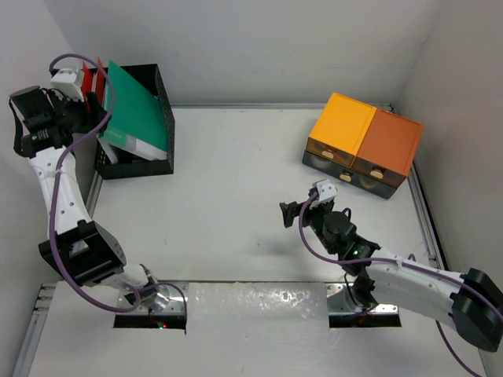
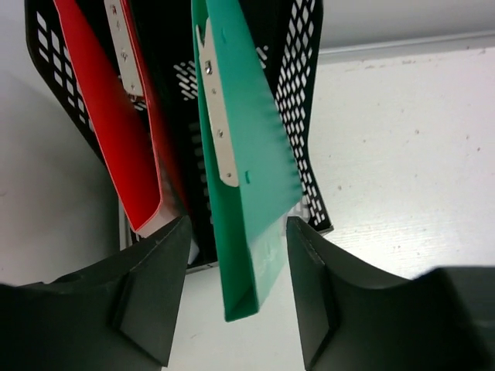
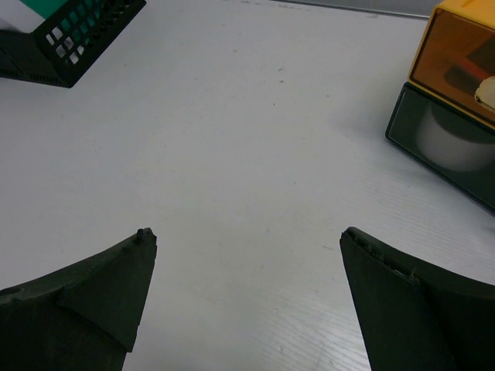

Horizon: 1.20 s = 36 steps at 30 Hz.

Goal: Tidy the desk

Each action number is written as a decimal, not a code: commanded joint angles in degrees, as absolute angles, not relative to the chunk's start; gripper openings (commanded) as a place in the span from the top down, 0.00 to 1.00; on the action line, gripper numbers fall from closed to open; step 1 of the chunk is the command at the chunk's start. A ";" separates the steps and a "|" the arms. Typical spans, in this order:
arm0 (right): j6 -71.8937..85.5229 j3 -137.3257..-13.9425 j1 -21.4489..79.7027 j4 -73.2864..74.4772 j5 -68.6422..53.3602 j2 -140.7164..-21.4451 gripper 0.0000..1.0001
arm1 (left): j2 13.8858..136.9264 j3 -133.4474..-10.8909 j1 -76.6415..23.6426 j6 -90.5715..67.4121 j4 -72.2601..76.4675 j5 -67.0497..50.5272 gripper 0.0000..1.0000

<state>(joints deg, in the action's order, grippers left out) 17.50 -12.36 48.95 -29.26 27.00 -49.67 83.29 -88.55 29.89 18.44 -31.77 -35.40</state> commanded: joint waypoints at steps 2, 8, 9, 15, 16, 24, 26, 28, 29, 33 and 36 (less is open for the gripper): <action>15.38 -11.51 49.22 -30.06 28.30 -47.11 0.01 | 79.63 -91.76 27.16 16.00 -29.09 -33.58 0.53; 14.94 -10.55 49.22 -29.97 29.27 -44.91 0.01 | 80.68 -90.00 26.37 14.76 -29.88 -28.92 0.54; 14.94 -10.37 49.13 -30.06 29.27 -44.91 0.01 | 80.77 -89.56 26.37 15.46 -29.88 -28.48 0.54; 14.76 -10.46 49.22 -30.23 29.53 -45.26 0.01 | 79.20 -85.01 26.10 17.49 -28.14 -21.71 0.53; 14.68 -10.46 49.22 -30.23 29.53 -45.44 0.01 | 78.67 -84.12 26.19 17.75 -27.69 -21.80 0.53; 14.24 -10.20 49.13 -29.62 31.29 -44.30 0.01 | 75.60 -75.96 26.19 17.05 -24.81 -22.60 0.54; 14.24 -10.20 49.22 -29.62 31.38 -44.12 0.01 | 75.32 -75.24 26.19 16.79 -23.82 -22.15 0.57; 14.15 -10.11 49.22 -29.62 31.73 -44.03 0.01 | 75.41 -75.15 26.19 16.00 -23.12 -22.41 0.61; 14.06 -10.11 49.22 -29.53 31.90 -44.12 0.01 | 75.58 -75.06 26.19 15.65 -22.85 -22.85 0.64; 14.15 -10.02 49.13 -29.44 31.99 -43.60 0.01 | 75.76 -75.06 26.19 13.71 -21.18 -24.61 0.97; 14.06 -9.84 49.22 -29.44 32.43 -43.24 0.01 | 75.59 -76.81 26.10 13.80 -22.50 -25.22 1.00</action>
<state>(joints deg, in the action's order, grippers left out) 14.72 -10.13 48.95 -28.05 31.18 -44.25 76.51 -74.56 26.28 13.91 -24.51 -25.43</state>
